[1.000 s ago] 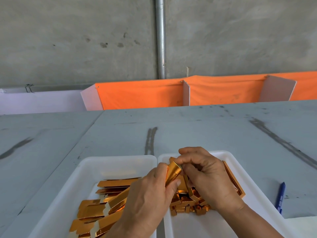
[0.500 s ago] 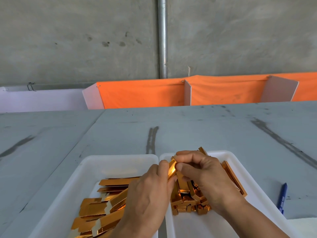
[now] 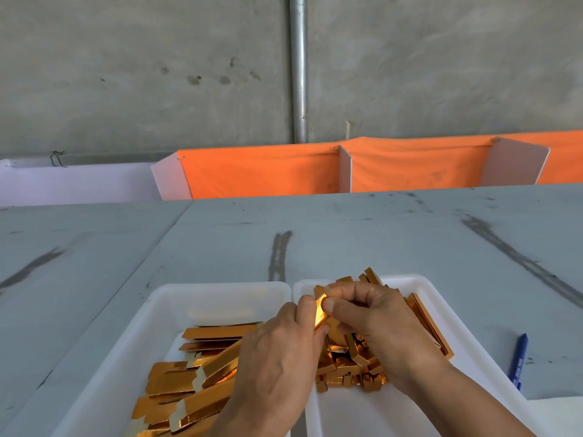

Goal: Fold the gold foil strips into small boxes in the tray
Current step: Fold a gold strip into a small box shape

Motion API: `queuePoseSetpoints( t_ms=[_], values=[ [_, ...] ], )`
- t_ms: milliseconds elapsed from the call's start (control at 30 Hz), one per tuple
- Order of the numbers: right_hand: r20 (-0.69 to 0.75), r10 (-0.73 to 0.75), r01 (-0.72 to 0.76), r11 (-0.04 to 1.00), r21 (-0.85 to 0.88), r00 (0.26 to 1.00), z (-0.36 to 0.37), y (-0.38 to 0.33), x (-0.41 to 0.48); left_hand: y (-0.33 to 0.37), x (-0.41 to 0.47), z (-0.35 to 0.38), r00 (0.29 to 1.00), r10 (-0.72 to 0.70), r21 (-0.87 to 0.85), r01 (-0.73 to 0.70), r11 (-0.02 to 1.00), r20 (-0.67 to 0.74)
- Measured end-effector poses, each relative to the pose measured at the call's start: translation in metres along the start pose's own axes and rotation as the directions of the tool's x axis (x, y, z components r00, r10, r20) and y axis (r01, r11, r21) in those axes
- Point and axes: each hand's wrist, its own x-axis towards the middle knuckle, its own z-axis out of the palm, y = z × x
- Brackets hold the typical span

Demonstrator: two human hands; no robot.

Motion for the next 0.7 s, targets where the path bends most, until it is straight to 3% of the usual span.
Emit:
queuePoseSetpoints(
  t_ms=[233,400,600,700],
  values=[
    [0.08,0.046,-0.047,0.999,0.014,0.996,-0.0004,-0.0023,-0.0016,-0.0014,-0.002,0.0004,0.998,-0.024,-0.114,0.03,0.993,0.054],
    [0.003,-0.032,0.031,0.998,0.06,0.999,0.0004,-0.0057,-0.0022,-0.0016,-0.0016,-0.0019,0.998,-0.038,-0.242,0.047,0.969,0.041],
    [-0.052,-0.134,0.124,0.979,-0.16,0.99,0.0021,-0.0056,-0.0053,-0.0029,0.0007,-0.0001,0.995,-0.052,-0.241,0.072,0.968,0.089],
    [-0.029,-0.137,0.13,0.978,-0.166,0.99,0.0039,-0.005,-0.0056,-0.0045,0.0015,-0.0002,0.991,-0.063,-0.254,0.091,0.963,0.116]
  ],
)
